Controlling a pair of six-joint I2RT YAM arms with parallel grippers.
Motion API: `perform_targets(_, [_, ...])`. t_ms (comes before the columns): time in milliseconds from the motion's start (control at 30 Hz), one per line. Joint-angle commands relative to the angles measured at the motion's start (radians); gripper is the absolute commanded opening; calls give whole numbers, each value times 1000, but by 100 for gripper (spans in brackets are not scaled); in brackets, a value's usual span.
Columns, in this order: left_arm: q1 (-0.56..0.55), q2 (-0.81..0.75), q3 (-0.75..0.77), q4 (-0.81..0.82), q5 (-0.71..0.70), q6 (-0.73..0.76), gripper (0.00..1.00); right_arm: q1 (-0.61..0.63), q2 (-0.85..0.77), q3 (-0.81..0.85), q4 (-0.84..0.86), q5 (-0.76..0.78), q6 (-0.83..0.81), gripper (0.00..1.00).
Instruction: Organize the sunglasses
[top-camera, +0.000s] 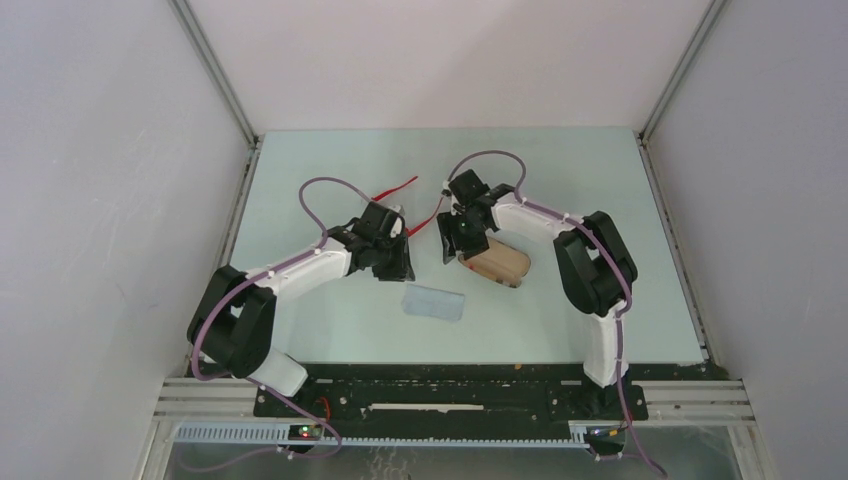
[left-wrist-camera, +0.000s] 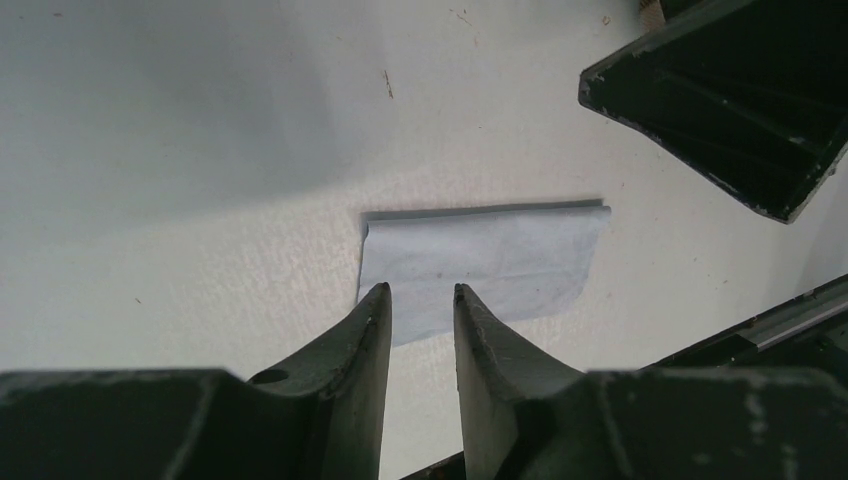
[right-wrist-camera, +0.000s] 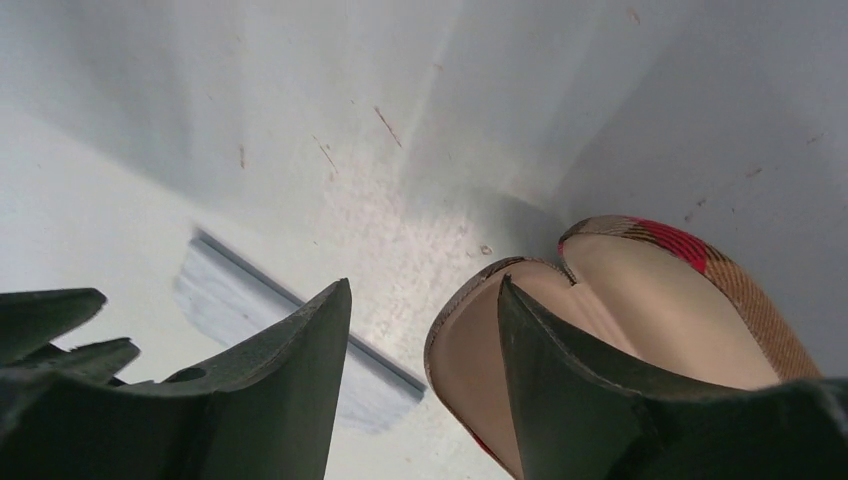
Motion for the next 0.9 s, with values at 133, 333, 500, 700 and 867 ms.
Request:
perform_targets(133, [2, -24, -41, 10, -3, 21, 36, 23, -98, 40, 39, 59, 45, 64])
perform_targets(333, [2, -18, -51, 31, 46, 22, 42, 37, -311, -158, 135, 153, 131, 64])
perform_targets(500, [-2, -14, -69, 31, 50, 24, 46, 116, -528, -435, 272, 243, 264, 63])
perform_targets(700, [-9, 38, -98, 58, 38, -3, 45, 288, -694, -673, 357, 414, 478, 62])
perform_targets(867, [-13, 57, -121, 76, 7, -15, 44, 320, -751, -809, 485, 397, 662, 62])
